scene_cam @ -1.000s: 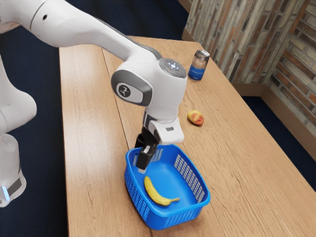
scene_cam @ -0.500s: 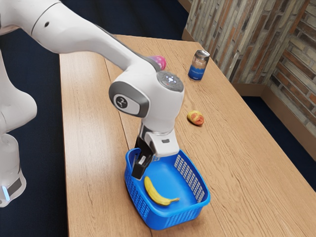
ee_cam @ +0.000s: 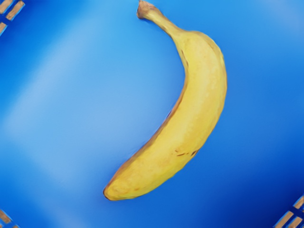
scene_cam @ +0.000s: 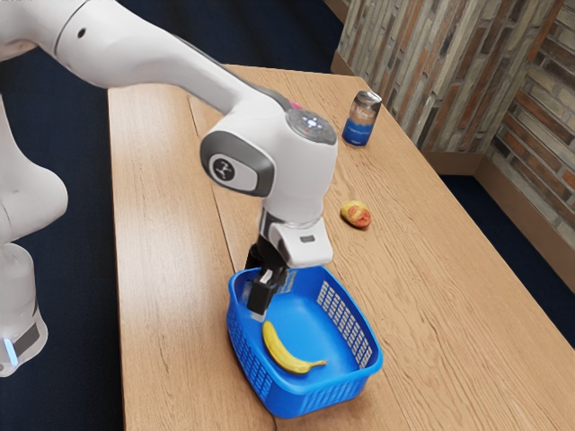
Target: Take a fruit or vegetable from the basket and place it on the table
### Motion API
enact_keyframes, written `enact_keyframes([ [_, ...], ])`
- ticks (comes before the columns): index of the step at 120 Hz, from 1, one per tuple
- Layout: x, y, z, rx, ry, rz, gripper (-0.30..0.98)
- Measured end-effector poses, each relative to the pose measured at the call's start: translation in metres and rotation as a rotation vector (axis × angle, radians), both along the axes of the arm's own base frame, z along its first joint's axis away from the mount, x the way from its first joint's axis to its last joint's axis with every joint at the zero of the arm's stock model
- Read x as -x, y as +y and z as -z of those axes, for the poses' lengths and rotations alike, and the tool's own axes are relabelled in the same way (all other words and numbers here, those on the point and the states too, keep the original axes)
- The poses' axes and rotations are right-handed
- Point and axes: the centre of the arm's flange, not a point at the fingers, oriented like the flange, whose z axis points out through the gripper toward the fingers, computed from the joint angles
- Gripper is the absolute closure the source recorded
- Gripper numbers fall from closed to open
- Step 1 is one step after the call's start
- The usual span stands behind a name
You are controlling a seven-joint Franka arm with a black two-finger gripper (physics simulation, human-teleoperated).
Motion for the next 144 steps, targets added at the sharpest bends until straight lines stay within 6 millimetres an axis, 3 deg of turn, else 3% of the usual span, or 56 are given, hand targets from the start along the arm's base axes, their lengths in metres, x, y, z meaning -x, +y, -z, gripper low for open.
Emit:
enact_keyframes([
  [13, 0.006, -0.023, -0.003, 0.001, -0.005, 0.034, 0.0],
  [27, -0.009, -0.044, -0.006, -0.006, -0.018, 0.033, 0.0],
  [40, -0.022, -0.069, 0.002, -0.029, -0.024, 0.044, 0.0],
  [63, -0.021, -0.092, 0.013, -0.051, -0.018, 0.072, 0.0],
  [144, -0.033, -0.074, 0.009, -0.046, -0.02, 0.034, 0.0],
])
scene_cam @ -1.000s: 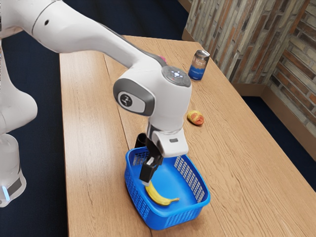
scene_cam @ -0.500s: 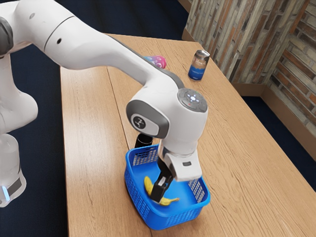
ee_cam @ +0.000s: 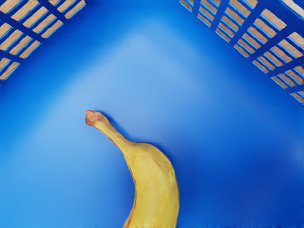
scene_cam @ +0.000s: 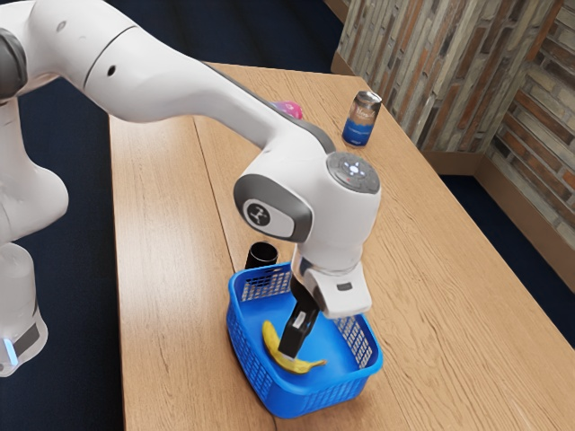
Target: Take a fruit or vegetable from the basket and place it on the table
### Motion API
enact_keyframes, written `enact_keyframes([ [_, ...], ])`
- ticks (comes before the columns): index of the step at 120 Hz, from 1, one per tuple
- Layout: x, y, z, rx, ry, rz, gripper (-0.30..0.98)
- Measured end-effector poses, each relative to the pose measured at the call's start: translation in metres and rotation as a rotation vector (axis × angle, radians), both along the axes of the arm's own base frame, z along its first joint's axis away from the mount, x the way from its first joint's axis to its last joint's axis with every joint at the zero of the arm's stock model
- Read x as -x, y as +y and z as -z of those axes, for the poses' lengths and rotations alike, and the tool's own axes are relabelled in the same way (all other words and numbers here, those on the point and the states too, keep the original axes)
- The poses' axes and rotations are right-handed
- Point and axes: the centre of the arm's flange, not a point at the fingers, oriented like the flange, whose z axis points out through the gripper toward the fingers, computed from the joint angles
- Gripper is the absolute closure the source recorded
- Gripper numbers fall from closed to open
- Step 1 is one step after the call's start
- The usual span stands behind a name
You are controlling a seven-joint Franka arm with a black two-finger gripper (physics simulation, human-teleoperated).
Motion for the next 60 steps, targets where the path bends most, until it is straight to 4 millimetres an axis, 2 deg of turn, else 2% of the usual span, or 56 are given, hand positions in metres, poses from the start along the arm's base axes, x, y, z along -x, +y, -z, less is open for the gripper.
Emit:
enact_keyframes([
  [27, 0.003, -0.002, -0.001, 0.002, 0.0, 0.007, 0.0],
  [60, -0.006, 0.01, 0.005, -0.007, 0.008, -0.02, 0.0],
])
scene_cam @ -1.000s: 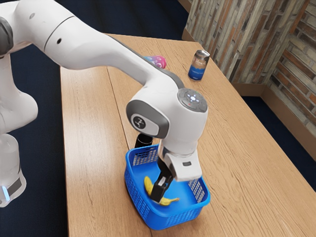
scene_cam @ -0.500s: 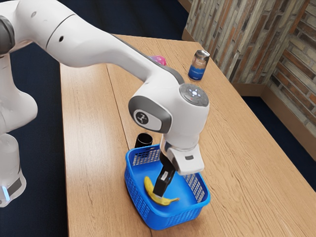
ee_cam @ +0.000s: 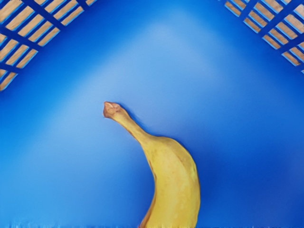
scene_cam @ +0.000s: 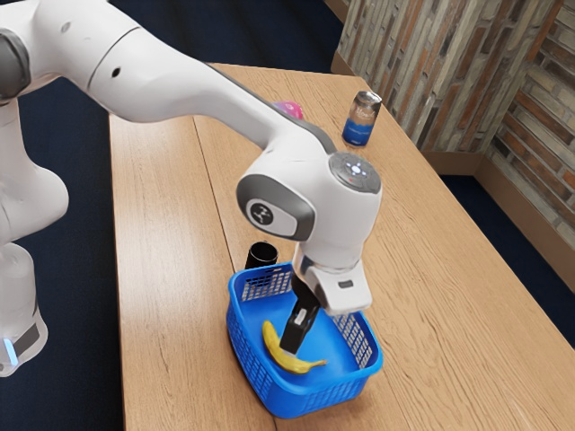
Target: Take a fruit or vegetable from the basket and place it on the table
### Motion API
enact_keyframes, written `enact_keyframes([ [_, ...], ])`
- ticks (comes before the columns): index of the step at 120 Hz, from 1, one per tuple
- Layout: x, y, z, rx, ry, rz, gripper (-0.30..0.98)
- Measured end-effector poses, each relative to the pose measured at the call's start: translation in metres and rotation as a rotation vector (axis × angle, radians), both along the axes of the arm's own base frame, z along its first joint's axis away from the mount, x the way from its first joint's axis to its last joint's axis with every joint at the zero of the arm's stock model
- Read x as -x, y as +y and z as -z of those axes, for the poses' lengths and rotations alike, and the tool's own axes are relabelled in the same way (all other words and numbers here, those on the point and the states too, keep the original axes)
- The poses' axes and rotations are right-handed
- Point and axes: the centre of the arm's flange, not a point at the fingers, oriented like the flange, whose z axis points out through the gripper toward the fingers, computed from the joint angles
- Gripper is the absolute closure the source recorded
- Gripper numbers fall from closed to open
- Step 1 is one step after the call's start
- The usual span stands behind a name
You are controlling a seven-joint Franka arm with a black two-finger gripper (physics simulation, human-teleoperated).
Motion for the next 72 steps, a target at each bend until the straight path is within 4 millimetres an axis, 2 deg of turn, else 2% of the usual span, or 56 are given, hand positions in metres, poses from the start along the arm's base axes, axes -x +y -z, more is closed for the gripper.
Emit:
enact_keyframes([
  [15, 0.0, 0.004, 0.011, -0.013, 0.016, -0.006, 0.0],
  [44, 0.004, 0.003, 0.016, -0.012, 0.025, -0.001, 0.0],
  [60, 0.005, 0.004, 0.028, 0.003, 0.02, -0.003, 0.0],
  [72, 0.002, 0.004, 0.031, 0.018, 0.002, -0.007, 0.0],
])
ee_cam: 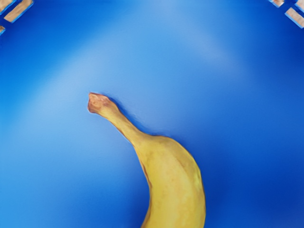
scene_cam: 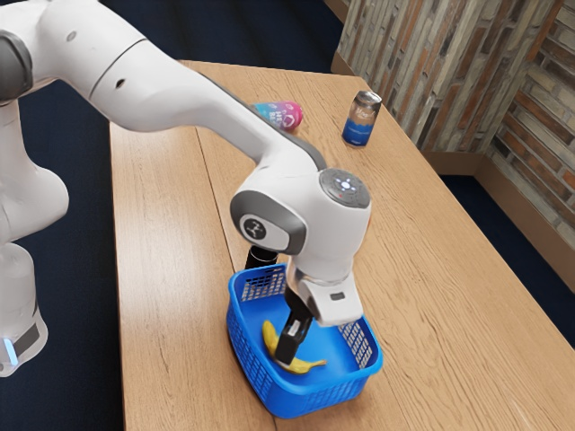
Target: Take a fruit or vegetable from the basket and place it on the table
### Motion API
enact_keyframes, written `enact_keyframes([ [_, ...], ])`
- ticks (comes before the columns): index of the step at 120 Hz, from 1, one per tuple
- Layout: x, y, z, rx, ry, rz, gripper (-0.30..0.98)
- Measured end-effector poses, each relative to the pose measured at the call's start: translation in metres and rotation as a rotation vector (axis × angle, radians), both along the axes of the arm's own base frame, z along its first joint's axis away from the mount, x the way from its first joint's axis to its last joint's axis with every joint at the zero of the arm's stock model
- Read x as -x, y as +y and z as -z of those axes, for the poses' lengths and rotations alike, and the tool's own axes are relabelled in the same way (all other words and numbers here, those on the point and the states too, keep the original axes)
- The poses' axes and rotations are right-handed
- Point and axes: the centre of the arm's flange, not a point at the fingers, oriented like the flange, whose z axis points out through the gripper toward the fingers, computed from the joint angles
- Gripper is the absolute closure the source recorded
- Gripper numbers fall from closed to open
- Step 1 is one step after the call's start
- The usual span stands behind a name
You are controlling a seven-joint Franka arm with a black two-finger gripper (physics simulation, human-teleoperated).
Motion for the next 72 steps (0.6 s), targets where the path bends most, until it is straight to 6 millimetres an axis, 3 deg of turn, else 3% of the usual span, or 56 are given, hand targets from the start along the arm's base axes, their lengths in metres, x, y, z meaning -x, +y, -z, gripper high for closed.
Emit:
enact_keyframes([
  [28, -0.005, 0.004, 0.01, 0.005, -0.01, -0.011, 0.02],
  [72, -0.006, 0.014, 0.023, 0.015, -0.014, -0.029, 0.26],
])
